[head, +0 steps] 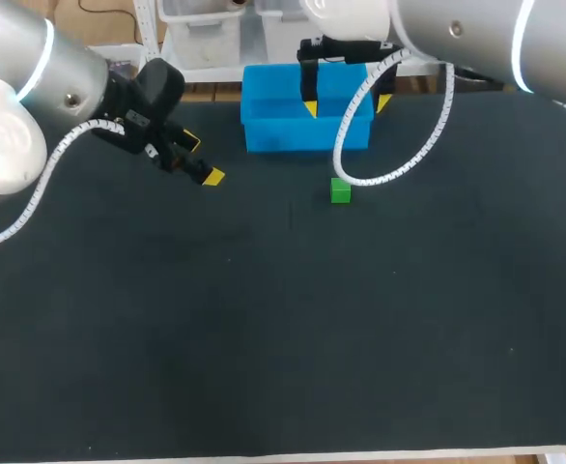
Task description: Use the left arm to pick the red cube and place it into the blue plastic box first, then use the right arm to grasp the green cube and put it into the same blue plastic box after the first action is fully finished.
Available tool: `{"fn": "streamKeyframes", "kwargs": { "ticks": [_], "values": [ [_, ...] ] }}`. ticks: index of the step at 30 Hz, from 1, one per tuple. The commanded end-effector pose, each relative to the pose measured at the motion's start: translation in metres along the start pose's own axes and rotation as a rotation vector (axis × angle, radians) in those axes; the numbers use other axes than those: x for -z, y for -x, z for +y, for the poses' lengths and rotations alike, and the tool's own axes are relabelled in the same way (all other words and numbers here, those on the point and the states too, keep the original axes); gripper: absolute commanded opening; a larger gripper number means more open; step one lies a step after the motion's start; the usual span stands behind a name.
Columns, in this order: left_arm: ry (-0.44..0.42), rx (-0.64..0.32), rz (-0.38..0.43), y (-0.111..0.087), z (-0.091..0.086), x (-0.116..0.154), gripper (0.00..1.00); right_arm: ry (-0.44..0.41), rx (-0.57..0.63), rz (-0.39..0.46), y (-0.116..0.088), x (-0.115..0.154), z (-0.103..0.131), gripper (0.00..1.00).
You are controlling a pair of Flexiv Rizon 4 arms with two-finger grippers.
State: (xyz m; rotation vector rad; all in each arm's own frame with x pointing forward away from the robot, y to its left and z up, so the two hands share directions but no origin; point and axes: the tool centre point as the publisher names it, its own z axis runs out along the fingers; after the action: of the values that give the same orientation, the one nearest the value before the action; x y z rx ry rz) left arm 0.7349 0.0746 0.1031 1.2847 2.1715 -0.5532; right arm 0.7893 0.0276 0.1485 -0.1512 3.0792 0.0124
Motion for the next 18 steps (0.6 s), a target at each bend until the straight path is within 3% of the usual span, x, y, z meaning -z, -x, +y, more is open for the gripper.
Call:
{"fn": "streamKeyframes", "kwargs": {
  "ticks": [1, 10, 11, 18],
  "values": [
    [-0.002, -0.003, -0.006, -0.002, 0.0, 0.0, 1.0, -0.002, -0.002, 0.001, 0.001, 0.001, 0.0, 1.0],
    [-0.002, -0.003, -0.006, -0.002, 0.0, 0.0, 1.0, 0.013, -0.001, 0.006, 0.001, -0.001, 0.002, 1.0],
    [-0.002, -0.003, -0.006, -0.002, 0.0, 0.0, 1.0, -0.018, -0.002, 0.022, 0.002, -0.003, 0.002, 1.0],
    [-0.002, -0.003, -0.006, -0.002, 0.0, 0.0, 1.0, -0.027, -0.012, 0.031, 0.002, -0.01, 0.001, 1.0]
  ]
}}
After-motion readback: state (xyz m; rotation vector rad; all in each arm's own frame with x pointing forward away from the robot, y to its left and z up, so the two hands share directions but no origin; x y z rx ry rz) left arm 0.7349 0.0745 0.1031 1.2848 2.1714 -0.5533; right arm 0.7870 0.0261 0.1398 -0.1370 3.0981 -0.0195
